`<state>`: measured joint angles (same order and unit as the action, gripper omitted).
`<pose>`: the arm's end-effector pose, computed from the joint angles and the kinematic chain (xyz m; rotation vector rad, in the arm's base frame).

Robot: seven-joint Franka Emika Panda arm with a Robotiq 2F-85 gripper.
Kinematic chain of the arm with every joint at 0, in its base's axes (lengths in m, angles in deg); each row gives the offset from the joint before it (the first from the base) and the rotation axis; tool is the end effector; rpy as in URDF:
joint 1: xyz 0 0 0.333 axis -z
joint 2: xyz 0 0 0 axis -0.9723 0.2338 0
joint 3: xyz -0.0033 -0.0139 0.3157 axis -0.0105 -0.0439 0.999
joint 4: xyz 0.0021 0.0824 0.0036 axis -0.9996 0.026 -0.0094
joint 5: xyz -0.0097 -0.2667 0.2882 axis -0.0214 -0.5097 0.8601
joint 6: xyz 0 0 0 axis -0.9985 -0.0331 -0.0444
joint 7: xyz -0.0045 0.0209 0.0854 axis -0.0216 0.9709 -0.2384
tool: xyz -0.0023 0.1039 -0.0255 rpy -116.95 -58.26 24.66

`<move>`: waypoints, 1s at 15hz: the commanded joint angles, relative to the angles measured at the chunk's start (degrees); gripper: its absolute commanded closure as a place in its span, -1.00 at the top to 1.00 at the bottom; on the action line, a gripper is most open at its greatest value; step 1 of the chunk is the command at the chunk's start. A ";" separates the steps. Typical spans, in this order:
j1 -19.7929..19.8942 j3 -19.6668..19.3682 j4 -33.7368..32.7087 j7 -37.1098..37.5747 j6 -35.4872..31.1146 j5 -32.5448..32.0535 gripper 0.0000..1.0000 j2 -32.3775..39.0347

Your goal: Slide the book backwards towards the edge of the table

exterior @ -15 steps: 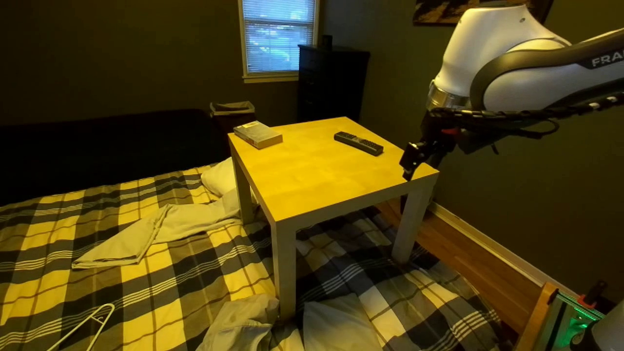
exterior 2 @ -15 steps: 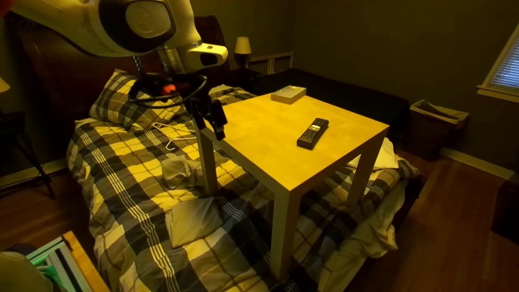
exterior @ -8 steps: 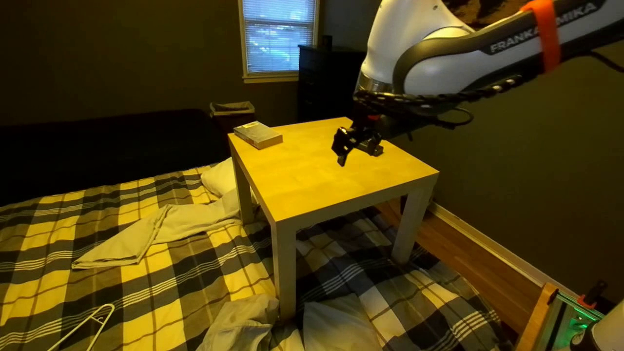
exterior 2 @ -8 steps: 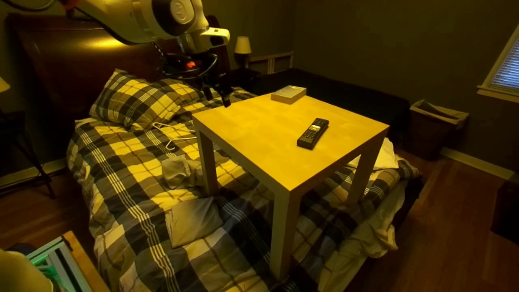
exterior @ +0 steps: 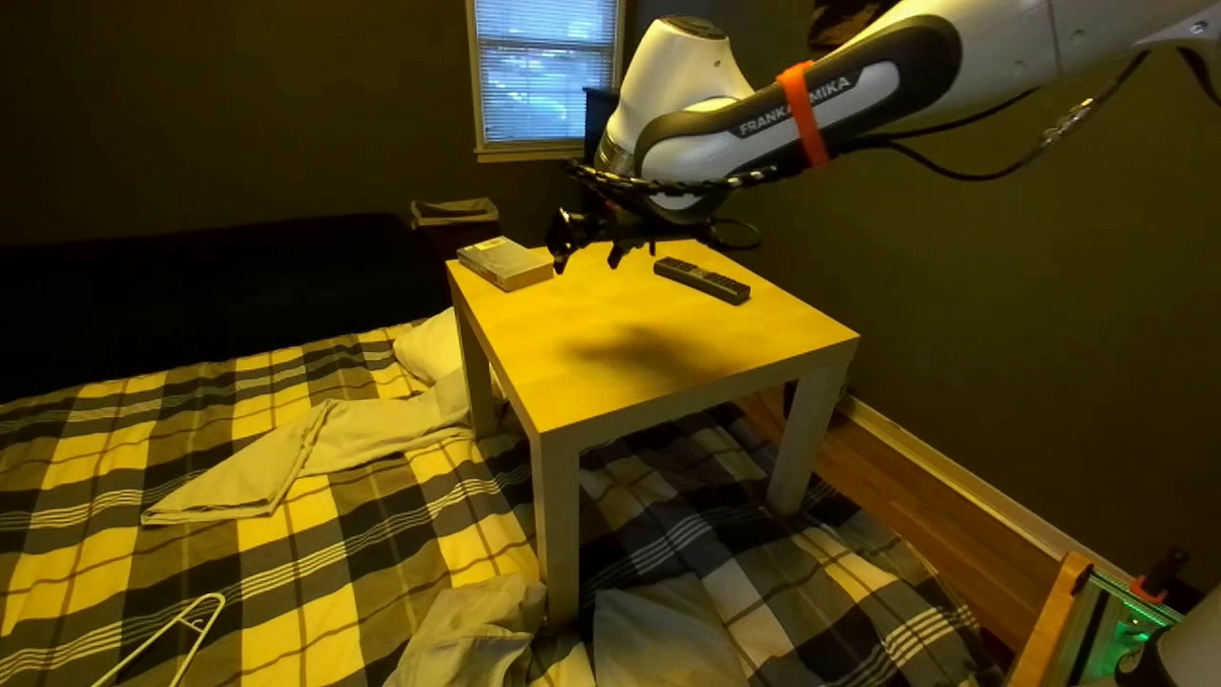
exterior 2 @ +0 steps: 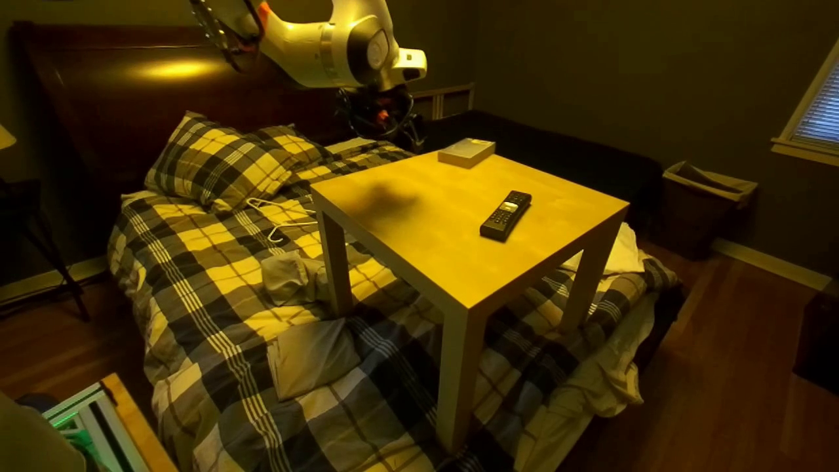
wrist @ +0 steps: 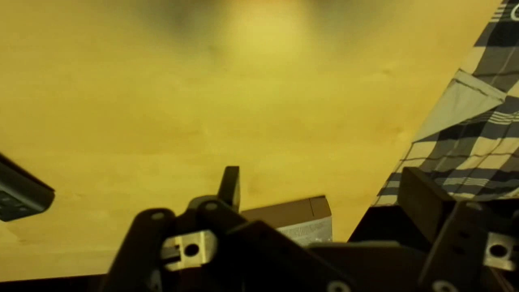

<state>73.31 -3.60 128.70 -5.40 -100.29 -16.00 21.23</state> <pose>0.6684 0.1299 0.4366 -3.0016 0.1884 -0.7375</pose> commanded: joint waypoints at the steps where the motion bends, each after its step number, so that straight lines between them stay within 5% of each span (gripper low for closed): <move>1: -5.80 -6.04 -14.63 2.74 -5.17 -0.12 1.00 12.16; 8: -16.00 -22.05 -36.68 15.49 -12.63 -1.78 1.00 30.59; 15: -20.07 -37.79 -56.18 33.99 -8.02 -3.66 1.00 46.48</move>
<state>53.67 -35.66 83.84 19.77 -111.59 -17.70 59.32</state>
